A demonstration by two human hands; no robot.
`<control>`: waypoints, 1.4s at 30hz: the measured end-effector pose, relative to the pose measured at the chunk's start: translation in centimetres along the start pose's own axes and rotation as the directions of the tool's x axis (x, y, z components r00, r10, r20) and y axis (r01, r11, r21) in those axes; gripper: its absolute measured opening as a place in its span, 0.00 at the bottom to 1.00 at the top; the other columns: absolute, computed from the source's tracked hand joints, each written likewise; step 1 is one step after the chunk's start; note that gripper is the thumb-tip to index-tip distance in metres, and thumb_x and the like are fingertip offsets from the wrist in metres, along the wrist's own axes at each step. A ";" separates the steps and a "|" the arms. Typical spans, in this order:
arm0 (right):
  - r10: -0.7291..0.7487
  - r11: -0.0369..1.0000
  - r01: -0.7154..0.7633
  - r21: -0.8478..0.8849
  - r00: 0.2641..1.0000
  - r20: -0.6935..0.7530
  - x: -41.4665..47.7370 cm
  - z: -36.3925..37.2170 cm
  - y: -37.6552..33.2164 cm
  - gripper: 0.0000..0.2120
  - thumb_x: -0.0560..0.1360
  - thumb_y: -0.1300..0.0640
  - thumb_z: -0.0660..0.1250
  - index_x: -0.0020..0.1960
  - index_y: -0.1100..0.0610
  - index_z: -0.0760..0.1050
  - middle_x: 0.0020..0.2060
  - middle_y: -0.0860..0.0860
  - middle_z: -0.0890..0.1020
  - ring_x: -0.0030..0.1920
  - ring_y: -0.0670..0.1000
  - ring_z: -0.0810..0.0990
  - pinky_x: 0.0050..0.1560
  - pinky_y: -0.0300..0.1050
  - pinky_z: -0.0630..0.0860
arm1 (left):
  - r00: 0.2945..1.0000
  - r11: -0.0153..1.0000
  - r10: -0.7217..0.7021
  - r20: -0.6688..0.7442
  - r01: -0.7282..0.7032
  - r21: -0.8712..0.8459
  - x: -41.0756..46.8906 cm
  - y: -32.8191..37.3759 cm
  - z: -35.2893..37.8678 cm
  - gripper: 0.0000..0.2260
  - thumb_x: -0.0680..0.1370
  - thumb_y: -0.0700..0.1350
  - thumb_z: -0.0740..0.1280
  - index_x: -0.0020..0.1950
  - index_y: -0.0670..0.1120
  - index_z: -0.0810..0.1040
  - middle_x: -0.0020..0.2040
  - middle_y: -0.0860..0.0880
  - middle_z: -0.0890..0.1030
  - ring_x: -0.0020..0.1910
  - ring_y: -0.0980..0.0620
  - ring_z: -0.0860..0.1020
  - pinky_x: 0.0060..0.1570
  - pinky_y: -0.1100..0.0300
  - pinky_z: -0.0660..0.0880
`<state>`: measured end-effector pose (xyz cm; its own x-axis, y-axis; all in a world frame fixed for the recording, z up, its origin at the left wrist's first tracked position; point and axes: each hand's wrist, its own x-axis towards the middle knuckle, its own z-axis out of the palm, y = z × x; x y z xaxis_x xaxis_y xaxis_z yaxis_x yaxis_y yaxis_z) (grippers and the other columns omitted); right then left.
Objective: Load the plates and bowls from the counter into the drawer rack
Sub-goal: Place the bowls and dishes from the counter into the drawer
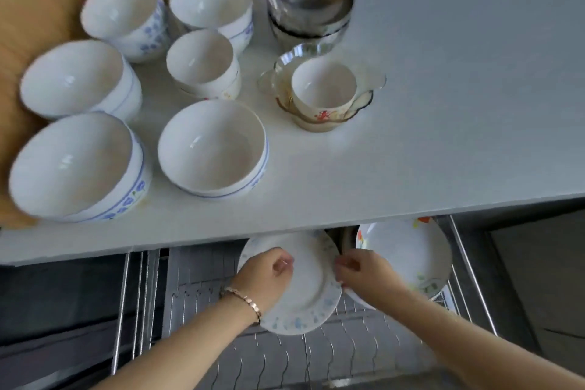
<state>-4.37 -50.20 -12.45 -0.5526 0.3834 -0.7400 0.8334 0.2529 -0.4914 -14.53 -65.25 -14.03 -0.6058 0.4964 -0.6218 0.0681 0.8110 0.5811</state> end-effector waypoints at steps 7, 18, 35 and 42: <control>-0.064 0.837 0.109 0.537 0.993 -0.102 1.0 -12.8 -10.1 0.21 0.78 0.51 0.61 0.67 0.60 0.66 0.39 0.56 0.80 0.34 0.53 0.81 0.32 0.40 0.79 | 0.985 0.960 0.054 -0.164 -0.096 -0.261 -1.4 10.0 -4.3 0.08 0.73 0.48 0.63 0.33 0.54 0.72 0.34 0.51 0.79 0.42 0.48 0.79 0.51 0.57 0.75; -0.132 0.431 0.099 0.897 0.990 -0.046 6.7 -11.9 -12.5 0.22 0.74 0.73 0.53 0.67 0.66 0.65 0.41 0.62 0.78 0.36 0.59 0.80 0.27 0.40 0.81 | 0.977 0.854 -0.135 -0.164 0.031 -0.519 -1.3 11.6 -4.9 0.04 0.76 0.39 0.61 0.47 0.46 0.75 0.35 0.49 0.78 0.33 0.51 0.78 0.31 0.64 0.69; -0.123 0.663 -0.062 0.746 0.974 0.190 -11.6 -6.6 2.0 0.19 0.74 0.72 0.63 0.58 0.52 0.69 0.31 0.61 0.84 0.30 0.54 0.84 0.36 0.43 0.84 | 0.972 0.288 -0.227 0.054 0.120 -0.950 -13.1 7.4 1.9 0.19 0.75 0.27 0.62 0.55 0.50 0.70 0.35 0.40 0.85 0.29 0.45 0.84 0.29 0.57 0.82; 0.000 0.715 -0.236 0.658 0.941 0.338 -9.7 4.1 1.8 0.25 0.72 0.72 0.65 0.62 0.50 0.68 0.34 0.59 0.84 0.36 0.54 0.84 0.45 0.47 0.83 | 0.916 0.331 -0.393 0.077 0.219 -0.918 -14.0 -3.0 1.5 0.20 0.74 0.24 0.59 0.53 0.48 0.70 0.38 0.38 0.84 0.27 0.46 0.84 0.26 0.59 0.80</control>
<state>2.48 -57.14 -8.01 -0.5205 0.0608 -0.8517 0.7253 -0.4948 -0.4786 -5.12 -74.15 -7.84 -0.5205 0.1604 -0.8387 -0.8380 0.0925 0.5378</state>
